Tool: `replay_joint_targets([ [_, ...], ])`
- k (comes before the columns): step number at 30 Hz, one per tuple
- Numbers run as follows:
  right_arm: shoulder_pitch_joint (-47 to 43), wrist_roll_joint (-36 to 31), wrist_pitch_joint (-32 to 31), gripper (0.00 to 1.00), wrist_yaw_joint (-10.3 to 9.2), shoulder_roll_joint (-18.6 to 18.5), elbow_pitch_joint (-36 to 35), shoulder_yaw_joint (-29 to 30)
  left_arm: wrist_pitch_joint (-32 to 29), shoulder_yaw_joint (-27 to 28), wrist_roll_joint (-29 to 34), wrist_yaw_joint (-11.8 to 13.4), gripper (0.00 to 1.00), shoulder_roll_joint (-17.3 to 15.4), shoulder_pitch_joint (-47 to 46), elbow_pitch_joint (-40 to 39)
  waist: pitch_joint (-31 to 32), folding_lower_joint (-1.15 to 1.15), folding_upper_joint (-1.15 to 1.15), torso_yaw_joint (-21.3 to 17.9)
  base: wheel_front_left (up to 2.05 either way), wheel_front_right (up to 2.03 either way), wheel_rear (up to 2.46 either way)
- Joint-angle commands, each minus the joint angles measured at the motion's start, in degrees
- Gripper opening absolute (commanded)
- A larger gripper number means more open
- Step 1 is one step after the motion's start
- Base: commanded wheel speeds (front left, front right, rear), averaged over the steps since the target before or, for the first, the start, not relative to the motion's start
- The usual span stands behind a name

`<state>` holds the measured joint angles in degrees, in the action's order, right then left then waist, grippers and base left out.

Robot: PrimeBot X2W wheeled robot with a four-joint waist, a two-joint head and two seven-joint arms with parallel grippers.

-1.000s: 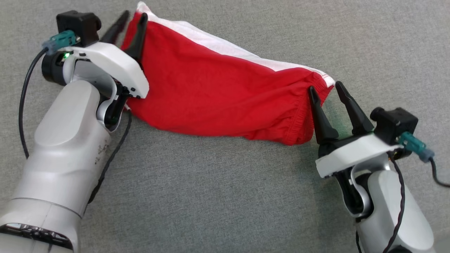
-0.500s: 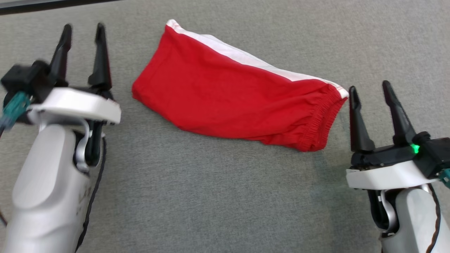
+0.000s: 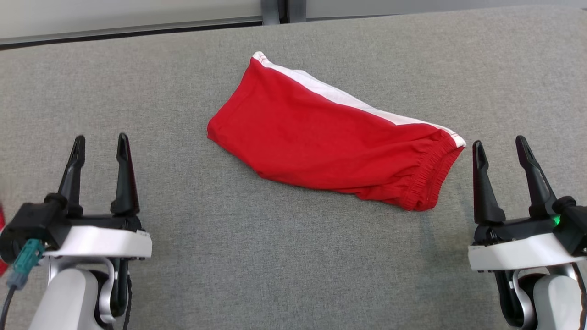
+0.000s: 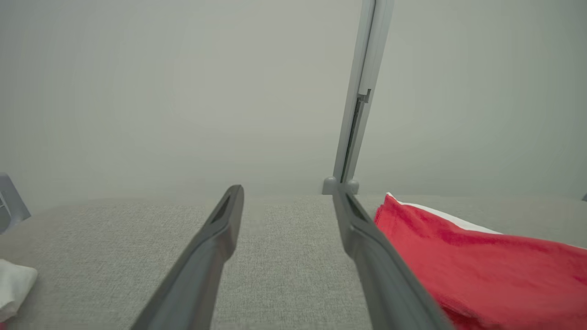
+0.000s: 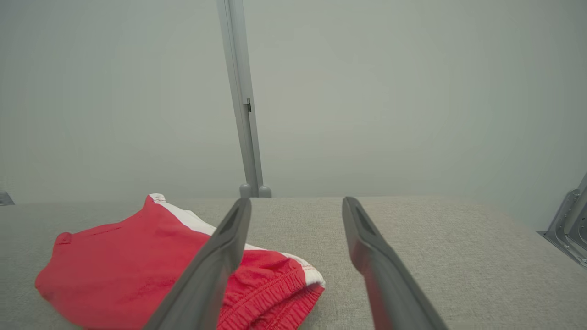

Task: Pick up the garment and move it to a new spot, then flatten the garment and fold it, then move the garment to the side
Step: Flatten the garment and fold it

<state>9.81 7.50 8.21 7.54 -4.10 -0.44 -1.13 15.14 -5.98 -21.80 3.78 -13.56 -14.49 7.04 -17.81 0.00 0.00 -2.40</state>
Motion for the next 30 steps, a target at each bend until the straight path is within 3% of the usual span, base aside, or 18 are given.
replay_joint_targets([
  [1, -0.87, 0.43, -0.39, 1.00, -0.10, -0.23, -0.44, 0.02, -0.02, 0.33, -0.35, 0.30, 1.00, -0.16, 1.24, -0.68, 0.47, 0.00, 0.00, 0.07, 0.00, 0.00, 0.00],
  [12, -1.74, 1.24, -1.49, 1.00, -0.10, 0.10, -1.97, 0.21, -1.17, -0.74, -0.97, 0.38, 1.00, 0.07, 1.68, -1.36, 0.31, 0.00, 0.00, -0.02, 0.00, 0.00, 0.00],
  [21, -0.01, 1.29, -1.55, 1.00, -0.10, 0.36, -2.21, -0.45, -5.17, -6.55, -0.34, -4.93, 1.00, 0.99, -10.30, 3.08, -1.99, 0.00, 0.00, -0.57, 0.00, 0.00, 0.00],
  [26, 1.30, 1.41, -1.16, 1.00, -0.10, 0.59, -1.21, -1.87, -11.32, -10.81, -2.82, -9.06, 1.00, 2.84, -18.91, 12.58, -3.29, 0.00, 0.00, -2.65, 0.00, 0.00, 0.00],
  [30, 1.79, 1.83, -0.55, 1.00, -0.10, 0.77, -0.30, -2.39, -16.93, -13.65, -4.59, -10.50, 1.00, 2.77, -24.01, 22.51, -3.99, 0.00, 0.00, -4.24, 0.00, 0.00, 0.00],
])
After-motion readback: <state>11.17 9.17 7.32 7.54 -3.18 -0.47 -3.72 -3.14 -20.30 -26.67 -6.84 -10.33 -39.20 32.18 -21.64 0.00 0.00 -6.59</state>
